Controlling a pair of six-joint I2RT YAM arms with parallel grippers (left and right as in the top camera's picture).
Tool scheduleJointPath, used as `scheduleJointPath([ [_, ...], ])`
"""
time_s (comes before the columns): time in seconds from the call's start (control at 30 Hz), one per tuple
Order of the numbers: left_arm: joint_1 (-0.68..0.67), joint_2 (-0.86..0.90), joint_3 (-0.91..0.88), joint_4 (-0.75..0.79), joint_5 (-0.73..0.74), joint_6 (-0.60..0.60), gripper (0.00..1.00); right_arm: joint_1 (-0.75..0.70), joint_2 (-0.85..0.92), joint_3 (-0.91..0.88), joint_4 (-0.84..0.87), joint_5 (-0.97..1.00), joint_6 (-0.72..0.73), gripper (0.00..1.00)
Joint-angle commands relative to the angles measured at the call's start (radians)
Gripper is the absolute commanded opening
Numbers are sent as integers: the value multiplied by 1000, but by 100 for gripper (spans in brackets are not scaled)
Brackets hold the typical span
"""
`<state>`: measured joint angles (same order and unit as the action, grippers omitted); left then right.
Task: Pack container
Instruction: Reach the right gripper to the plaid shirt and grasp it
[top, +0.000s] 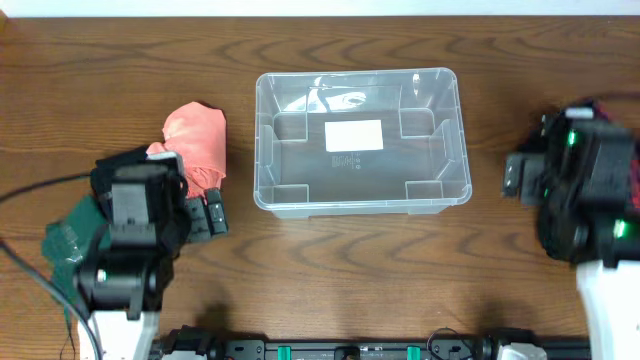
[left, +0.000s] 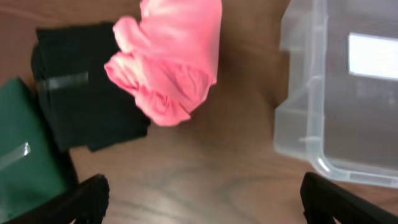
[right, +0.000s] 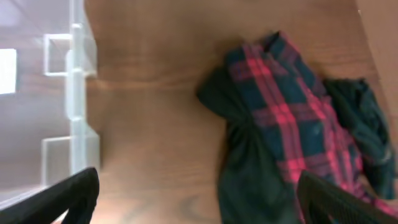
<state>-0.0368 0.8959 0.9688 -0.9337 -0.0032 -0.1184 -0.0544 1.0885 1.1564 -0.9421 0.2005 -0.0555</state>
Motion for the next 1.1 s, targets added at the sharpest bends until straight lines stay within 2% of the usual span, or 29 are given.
scheduleJointPath([
  [0.0, -4, 49, 51, -11, 0, 24, 98, -47, 122, 124, -28, 42, -127, 99],
  [0.1, -4, 72, 51, 0, -1, 23, 98, -123, 214, 140, -6, 127, -137, 99],
  [0.37, -4, 97, 51, 1, -1, 19, 98, -318, 481, 139, -3, 125, -171, 98],
  [0.57, -4, 97, 51, 0, -1, 19, 98, -347, 639, 139, 32, 282, -123, 96],
  [0.83, -4, 97, 51, 0, 0, 16, 98, -372, 776, 139, 71, 282, -85, 93],
  [1.07, -4, 97, 51, 0, 0, 16, 98, -377, 781, 150, 91, 282, -61, 94],
])
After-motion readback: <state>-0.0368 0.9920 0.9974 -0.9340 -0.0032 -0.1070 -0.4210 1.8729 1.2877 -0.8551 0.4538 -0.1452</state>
